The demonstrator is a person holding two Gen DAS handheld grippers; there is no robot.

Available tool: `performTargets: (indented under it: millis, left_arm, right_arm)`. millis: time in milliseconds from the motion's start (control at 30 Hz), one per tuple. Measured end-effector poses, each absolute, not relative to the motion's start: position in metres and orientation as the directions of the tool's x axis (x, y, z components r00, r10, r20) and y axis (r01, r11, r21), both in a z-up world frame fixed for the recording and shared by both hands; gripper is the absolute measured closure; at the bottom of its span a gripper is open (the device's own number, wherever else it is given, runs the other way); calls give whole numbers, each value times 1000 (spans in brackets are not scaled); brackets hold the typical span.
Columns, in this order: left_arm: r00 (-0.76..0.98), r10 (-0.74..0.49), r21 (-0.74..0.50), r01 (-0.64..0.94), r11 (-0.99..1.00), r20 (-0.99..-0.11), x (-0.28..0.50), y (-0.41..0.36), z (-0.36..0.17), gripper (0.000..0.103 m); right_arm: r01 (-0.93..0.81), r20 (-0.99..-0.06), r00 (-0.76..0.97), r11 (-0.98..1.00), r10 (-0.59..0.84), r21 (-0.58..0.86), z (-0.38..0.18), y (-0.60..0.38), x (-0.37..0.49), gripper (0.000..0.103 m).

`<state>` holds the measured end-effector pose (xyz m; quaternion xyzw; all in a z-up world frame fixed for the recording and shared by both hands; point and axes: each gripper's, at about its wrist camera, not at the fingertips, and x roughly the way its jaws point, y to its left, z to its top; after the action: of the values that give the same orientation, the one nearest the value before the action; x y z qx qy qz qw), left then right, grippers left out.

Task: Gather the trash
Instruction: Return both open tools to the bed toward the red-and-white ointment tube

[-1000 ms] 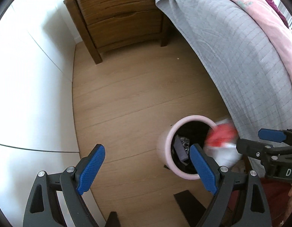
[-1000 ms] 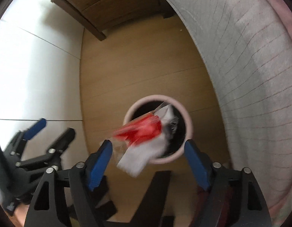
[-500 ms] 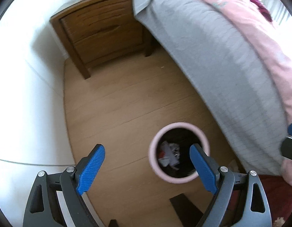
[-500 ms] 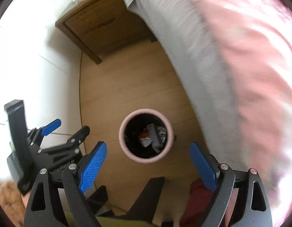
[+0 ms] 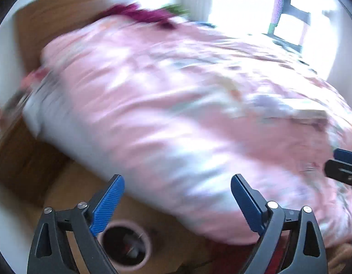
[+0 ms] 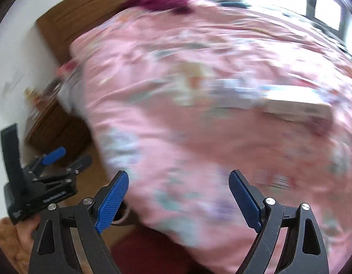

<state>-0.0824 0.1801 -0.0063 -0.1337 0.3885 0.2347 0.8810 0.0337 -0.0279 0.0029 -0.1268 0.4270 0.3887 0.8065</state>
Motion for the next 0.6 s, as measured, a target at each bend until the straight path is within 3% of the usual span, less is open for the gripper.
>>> performTargets:
  millis: [233, 600]
  left_arm:
    - [691, 135, -24, -216, 976, -710, 8, 90, 16, 5]
    - [583, -86, -54, 72, 996, -808, 93, 15, -30, 5]
  right_arm:
    - [-600, -769, 425, 784, 479, 157, 12, -134, 77, 14]
    - [-469, -761, 429, 840, 487, 273, -8, -211, 114, 14]
